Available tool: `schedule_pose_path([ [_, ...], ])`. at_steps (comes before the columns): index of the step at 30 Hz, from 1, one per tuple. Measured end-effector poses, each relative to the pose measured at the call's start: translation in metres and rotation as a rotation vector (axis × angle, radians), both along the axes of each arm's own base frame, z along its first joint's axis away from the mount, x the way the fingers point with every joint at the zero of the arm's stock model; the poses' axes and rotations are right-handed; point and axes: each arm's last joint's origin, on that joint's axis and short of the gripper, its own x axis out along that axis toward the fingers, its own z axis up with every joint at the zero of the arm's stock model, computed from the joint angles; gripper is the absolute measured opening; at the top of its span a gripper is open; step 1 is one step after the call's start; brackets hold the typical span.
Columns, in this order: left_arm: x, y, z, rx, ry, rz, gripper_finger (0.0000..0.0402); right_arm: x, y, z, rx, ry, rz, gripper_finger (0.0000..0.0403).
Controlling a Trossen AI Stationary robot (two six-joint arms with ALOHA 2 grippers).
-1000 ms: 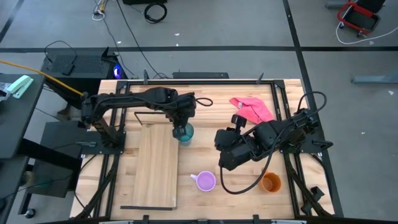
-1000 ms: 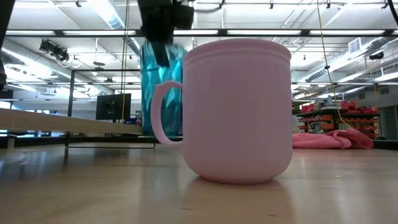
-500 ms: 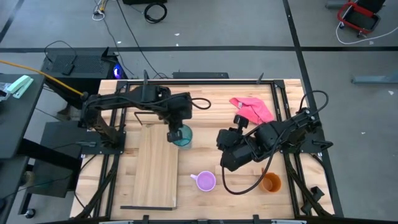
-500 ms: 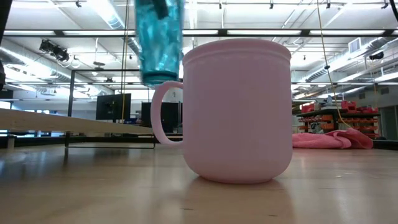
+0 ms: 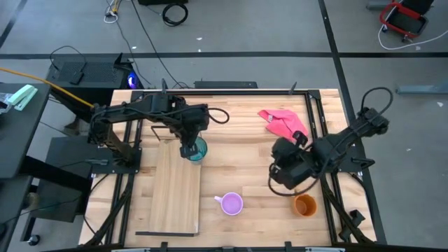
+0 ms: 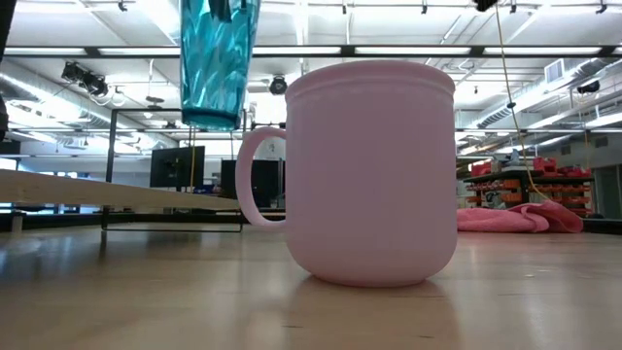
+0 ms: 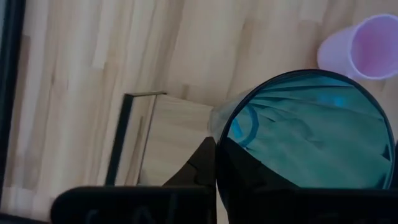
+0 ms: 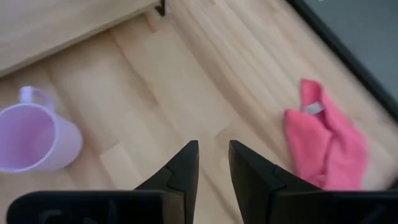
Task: Stack small to large cups/mugs on shelf
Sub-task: Put the blue glass on the shelf
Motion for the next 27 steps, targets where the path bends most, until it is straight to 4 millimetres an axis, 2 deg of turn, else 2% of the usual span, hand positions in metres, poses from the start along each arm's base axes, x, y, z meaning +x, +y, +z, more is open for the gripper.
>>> schedule_pose_path([
  [6,-0.014,0.013,0.008,0.045,-0.022,0.061,0.0012,-0.018,0.008,-0.024,0.034,-0.049,0.037,0.0096],
  [12,-0.034,0.021,-0.008,0.04,0.037,0.117,0.0012,-0.023,0.009,-0.039,0.026,-0.047,0.033,0.0096],
  [17,-0.055,0.02,-0.025,0.034,0.101,0.121,0.0012,-0.021,0.009,-0.04,0.011,-0.068,0.028,0.0096],
  [24,-0.088,0.016,-0.041,0.024,0.073,0.162,0.0012,-0.018,0.011,-0.039,0.017,-0.108,0.032,0.0096],
  [27,-0.1,0.016,-0.044,0.021,0.008,0.173,0.0012,-0.017,0.012,-0.038,0.019,-0.114,0.044,0.0096],
])
